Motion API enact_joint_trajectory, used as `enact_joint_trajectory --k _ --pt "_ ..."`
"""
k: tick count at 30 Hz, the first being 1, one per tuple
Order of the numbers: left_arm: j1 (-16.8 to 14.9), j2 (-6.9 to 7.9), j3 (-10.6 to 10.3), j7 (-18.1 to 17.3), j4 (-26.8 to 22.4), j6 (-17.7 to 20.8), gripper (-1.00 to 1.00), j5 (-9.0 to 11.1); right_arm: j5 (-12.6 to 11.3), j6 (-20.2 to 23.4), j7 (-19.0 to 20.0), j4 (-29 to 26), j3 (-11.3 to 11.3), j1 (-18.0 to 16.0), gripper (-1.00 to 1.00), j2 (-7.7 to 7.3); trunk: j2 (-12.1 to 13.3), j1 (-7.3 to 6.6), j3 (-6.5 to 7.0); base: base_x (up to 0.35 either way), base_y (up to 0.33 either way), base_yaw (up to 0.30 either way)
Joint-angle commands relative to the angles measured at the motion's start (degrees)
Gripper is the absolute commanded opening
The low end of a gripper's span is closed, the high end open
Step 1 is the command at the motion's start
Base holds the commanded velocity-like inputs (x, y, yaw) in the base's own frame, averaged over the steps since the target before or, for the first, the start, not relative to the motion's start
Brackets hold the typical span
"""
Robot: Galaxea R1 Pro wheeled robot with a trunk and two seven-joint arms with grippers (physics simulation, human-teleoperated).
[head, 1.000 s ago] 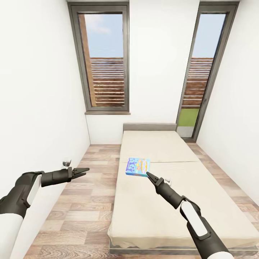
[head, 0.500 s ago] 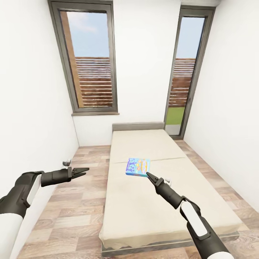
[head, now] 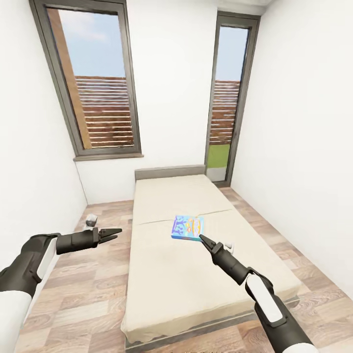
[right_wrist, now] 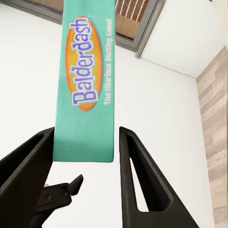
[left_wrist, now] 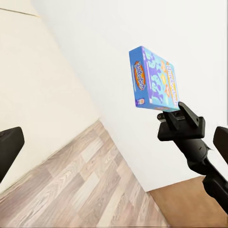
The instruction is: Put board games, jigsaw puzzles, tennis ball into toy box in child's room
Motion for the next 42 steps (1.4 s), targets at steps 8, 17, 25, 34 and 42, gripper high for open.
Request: enact_joint_trajectory --k 8,17,25,34,42 --pt "-0.03 0.03 0.01 0.11 -0.02 0.4 1.0 0.16 -0.68 0.33 -0.02 0.01 0.07 -0.04 -1.0 -0.01 -0.14 0.03 -0.13 -0.022 0.0 -0.261" --pt "-0.02 0.0 -0.04 0.52 -0.02 0.4 1.0 0.07 -0.68 0.33 -0.02 0.01 0.07 -0.05 -1.0 -0.03 -0.14 0.03 -0.13 -0.001 0.0 -0.261" --pt "-0.03 -0.06 -0.07 0.67 -0.02 0.47 1.0 -0.01 -0.68 0.37 -0.02 0.01 0.07 -0.07 -1.0 -0.03 -0.14 0.03 -0.13 0.0 0.0 -0.259" --pt "-0.03 -0.08 -0.08 0.71 -0.02 0.25 1.0 -0.1 -0.68 0.33 -0.02 0.01 0.07 -0.05 -1.0 0.04 -0.14 0.03 -0.13 0.0 0.0 -0.197" --pt "-0.03 -0.14 -0.13 0.68 -0.02 -1.59 1.0 -0.12 -0.68 0.33 -0.02 0.01 0.07 -0.05 -1.0 0.03 -0.14 0.03 -0.13 0.0 0.0 -0.139"
